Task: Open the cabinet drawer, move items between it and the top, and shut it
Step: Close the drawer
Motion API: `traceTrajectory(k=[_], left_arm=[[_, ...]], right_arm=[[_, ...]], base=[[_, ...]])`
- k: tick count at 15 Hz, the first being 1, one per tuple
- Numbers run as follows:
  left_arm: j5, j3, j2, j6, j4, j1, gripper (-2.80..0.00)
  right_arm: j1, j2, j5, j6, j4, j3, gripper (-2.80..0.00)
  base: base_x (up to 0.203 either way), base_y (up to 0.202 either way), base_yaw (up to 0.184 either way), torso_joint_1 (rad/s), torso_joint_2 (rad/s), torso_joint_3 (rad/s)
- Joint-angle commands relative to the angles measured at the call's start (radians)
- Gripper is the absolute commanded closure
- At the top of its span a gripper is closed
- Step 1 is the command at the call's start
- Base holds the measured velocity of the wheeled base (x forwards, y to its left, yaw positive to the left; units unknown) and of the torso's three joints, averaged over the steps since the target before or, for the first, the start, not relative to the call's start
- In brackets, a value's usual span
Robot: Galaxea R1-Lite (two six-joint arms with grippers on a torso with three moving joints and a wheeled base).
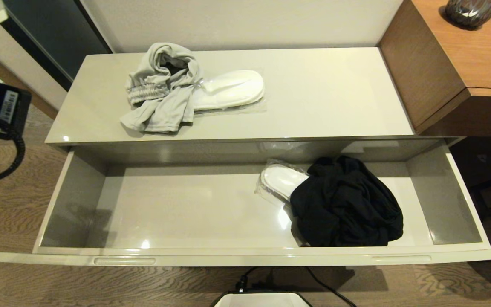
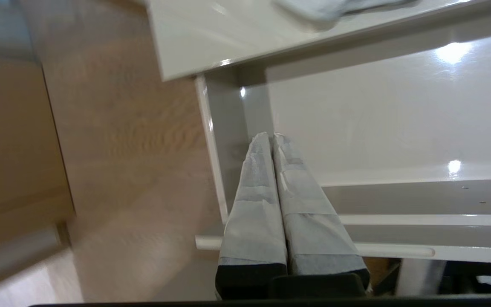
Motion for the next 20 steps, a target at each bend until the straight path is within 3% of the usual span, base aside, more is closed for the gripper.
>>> traceTrajectory(k=[1, 5, 6, 7, 8, 10, 12, 16, 19, 20], left_arm=[[-0.057, -0.001, -0.104, -0.045, 0.064, 0.069, 0.0], [-0.124, 0.01, -0.163, -0.089, 0.155, 0.115, 0.0], [-0.158, 0.013, -0.183, -0.131, 0.213, 0.145, 0.0], [-0.207, 0.032, -0.22, -0.189, 0.334, 0.218, 0.0], [-0.248, 0.082, -0.28, -0.237, 0.43, 0.283, 0.0], [-0.291, 0.255, -0.399, -0.283, 0.489, 0.321, 0.0], [-0.321, 0.447, -0.543, -0.29, 0.469, 0.33, 0.0], [-0.344, 0.696, -0.834, -0.279, 0.451, 0.335, 0.0], [-0.321, 0.85, -1.063, -0.227, 0.446, 0.344, 0.0], [-0.307, 0.868, -1.112, -0.177, 0.427, 0.351, 0.0]], right_arm=[[0.001, 0.002, 0.0, 0.0, -0.001, 0.0, 0.0], [0.001, 0.002, 0.0, 0.001, -0.001, 0.0, 0.0], [0.001, 0.002, 0.0, 0.0, -0.001, 0.0, 0.0], [0.001, 0.002, 0.0, 0.001, -0.001, 0.0, 0.0], [0.001, 0.002, 0.0, 0.001, -0.001, 0.0, 0.0], [0.001, 0.002, 0.0, 0.001, -0.001, 0.0, 0.0], [0.001, 0.002, 0.0, 0.001, -0.001, 0.0, 0.0], [0.001, 0.002, 0.0, 0.001, -0.001, 0.0, 0.0], [0.001, 0.002, 0.0, 0.0, -0.001, 0.0, 0.0], [0.001, 0.002, 0.0, 0.0, -0.001, 0.0, 0.0]], base=[[0.0, 0.0, 0.0, 0.0, 0.0, 0.0], [0.0, 0.0, 0.0, 0.0, 0.0, 0.0], [0.0, 0.0, 0.0, 0.0, 0.0, 0.0], [0.0, 0.0, 0.0, 0.0, 0.0, 0.0], [0.0, 0.0, 0.0, 0.0, 0.0, 0.0], [0.0, 0.0, 0.0, 0.0, 0.0, 0.0], [0.0, 0.0, 0.0, 0.0, 0.0, 0.0], [0.0, 0.0, 0.0, 0.0, 0.0, 0.0], [0.0, 0.0, 0.0, 0.0, 0.0, 0.0], [0.0, 0.0, 0.0, 0.0, 0.0, 0.0]])
